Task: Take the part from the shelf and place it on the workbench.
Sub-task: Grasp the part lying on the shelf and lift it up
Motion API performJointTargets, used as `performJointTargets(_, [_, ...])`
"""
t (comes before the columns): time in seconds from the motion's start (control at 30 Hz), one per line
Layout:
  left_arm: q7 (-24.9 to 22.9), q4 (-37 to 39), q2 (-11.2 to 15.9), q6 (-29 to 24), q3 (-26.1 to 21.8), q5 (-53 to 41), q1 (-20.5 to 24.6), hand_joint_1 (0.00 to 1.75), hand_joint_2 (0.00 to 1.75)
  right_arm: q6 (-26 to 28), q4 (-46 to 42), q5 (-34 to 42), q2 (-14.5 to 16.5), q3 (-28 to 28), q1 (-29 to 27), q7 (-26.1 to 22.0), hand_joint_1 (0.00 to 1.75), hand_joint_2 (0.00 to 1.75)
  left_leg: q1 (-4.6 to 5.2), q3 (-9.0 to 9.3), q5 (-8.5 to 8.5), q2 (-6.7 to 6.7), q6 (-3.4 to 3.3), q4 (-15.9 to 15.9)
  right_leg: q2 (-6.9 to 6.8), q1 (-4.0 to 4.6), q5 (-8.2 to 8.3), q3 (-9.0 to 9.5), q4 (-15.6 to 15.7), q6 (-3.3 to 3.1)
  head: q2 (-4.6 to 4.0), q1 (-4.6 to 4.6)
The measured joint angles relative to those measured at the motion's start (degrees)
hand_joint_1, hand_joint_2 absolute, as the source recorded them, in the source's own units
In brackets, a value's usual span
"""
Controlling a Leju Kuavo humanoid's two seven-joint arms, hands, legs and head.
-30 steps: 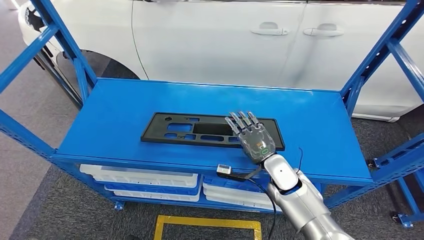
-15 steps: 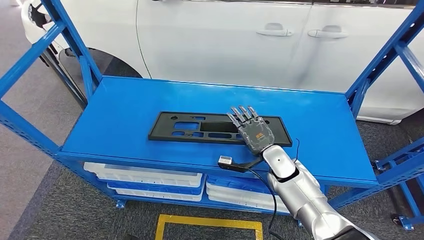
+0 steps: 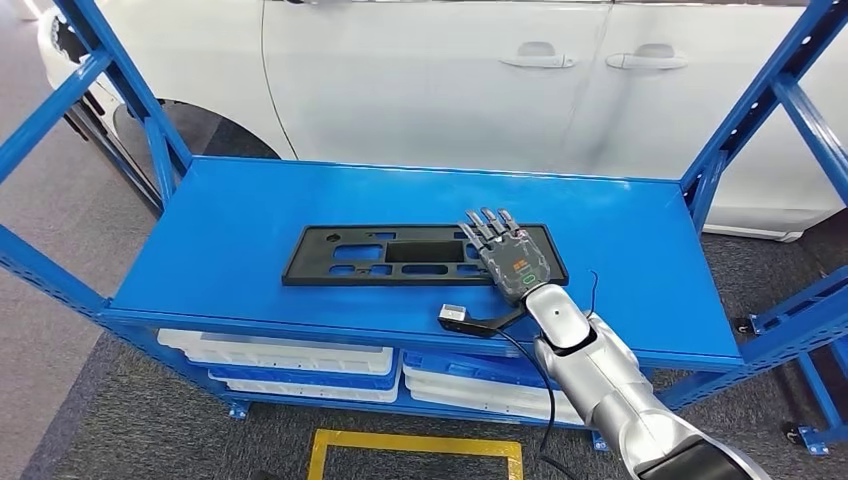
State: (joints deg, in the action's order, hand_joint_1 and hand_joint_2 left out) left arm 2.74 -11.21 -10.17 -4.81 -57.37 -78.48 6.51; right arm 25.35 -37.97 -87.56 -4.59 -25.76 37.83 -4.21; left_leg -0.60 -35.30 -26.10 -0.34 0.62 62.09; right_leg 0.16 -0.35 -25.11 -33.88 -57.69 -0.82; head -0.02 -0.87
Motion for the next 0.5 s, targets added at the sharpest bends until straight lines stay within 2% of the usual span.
performJointTargets(0.03, [0.0,0.0,0.0,0.0,0.0,0.0,0.0,0.00,0.00,0.1,0.2,0.0,0.0,0.0,0.1,0.0,0.00,1.75,0.09,1.16,0.77,-0.02,-0.23,-2.6,0.04,0.10,-0.03,-0.07,-0.1,0.27,0.00,0.00])
performJointTargets(0.07, [0.0,0.0,0.0,-0.1,0.0,0.0,0.0,0.00,0.00,0.1,0.3,0.0,0.1,0.0,0.1,0.0,0.00,1.75,0.17,1.68,0.91,-0.04,-0.45,-3.8,0.06,0.19,-0.02,-0.17,-0.1,0.55,0.00,0.00])
performJointTargets(0.13, [0.0,0.0,0.0,-0.2,0.0,0.0,-0.1,0.00,0.00,0.3,0.6,0.0,0.1,-0.1,0.2,0.0,0.00,1.75,0.22,1.72,0.90,-0.10,-0.96,-4.1,0.10,0.23,0.06,-0.23,-0.1,1.19,0.00,0.00])
performJointTargets(0.2, [0.0,0.0,0.0,-0.2,0.0,0.0,-0.1,0.00,0.00,0.4,0.8,0.0,0.1,-0.1,0.3,0.1,0.00,1.75,0.05,1.86,1.19,-0.08,-1.63,-4.4,0.07,0.11,-0.89,-0.61,-1.2,1.81,0.00,0.01])
performJointTargets(0.23, [0.0,0.0,0.0,-0.3,0.0,0.0,0.0,0.00,0.00,0.4,0.9,0.0,0.1,-0.1,0.4,0.1,0.00,1.75,-0.04,1.92,1.33,-0.04,-1.92,-4.6,0.05,0.05,-2.18,-1.45,-3.1,2.07,0.00,0.01])
performJointTargets(0.33, [0.0,0.0,0.0,-0.3,0.0,0.0,0.0,0.00,0.00,0.4,1.2,0.0,0.1,-0.2,0.3,0.1,0.00,1.75,-0.03,1.83,1.39,0.04,-2.20,-4.6,0.01,-0.15,-7.30,-6.57,-14.2,2.56,0.00,0.00])
performJointTargets(0.37, [0.0,0.0,0.0,-0.3,-0.1,0.1,-0.1,0.00,0.00,0.4,1.3,0.0,0.1,-0.2,0.2,0.1,0.00,1.75,-0.02,1.82,1.38,0.04,-2.21,-4.6,0.00,-0.20,-7.75,-7.70,-16.5,2.63,0.00,0.00])
performJointTargets(0.4, [0.0,0.0,0.0,-0.3,-0.1,0.1,-0.1,0.00,0.00,0.4,1.5,0.0,0.1,-0.3,0.2,0.1,0.03,1.75,-0.01,1.83,1.35,0.00,-2.20,-4.5,0.00,-0.27,-7.02,-7.71,-16.5,2.62,0.00,0.00])
performJointTargets(0.43, [0.0,0.0,0.0,-0.3,-0.1,0.2,-0.1,0.00,0.00,0.4,1.5,0.0,0.1,-0.3,0.2,0.1,0.07,1.75,-0.02,1.89,1.30,-0.04,-2.16,-4.5,-0.01,-0.32,-5.33,-6.60,-14.2,2.54,0.00,0.00])
performJointTargets(0.5, [0.0,0.0,0.0,-0.3,-0.1,0.2,-0.1,0.00,0.00,0.3,1.7,0.0,0.1,-0.3,0.5,0.1,0.14,1.75,0.07,1.96,1.13,-0.11,-1.90,-4.3,-0.04,-0.28,-1.49,-2.59,-5.8,2.11,0.00,0.00])
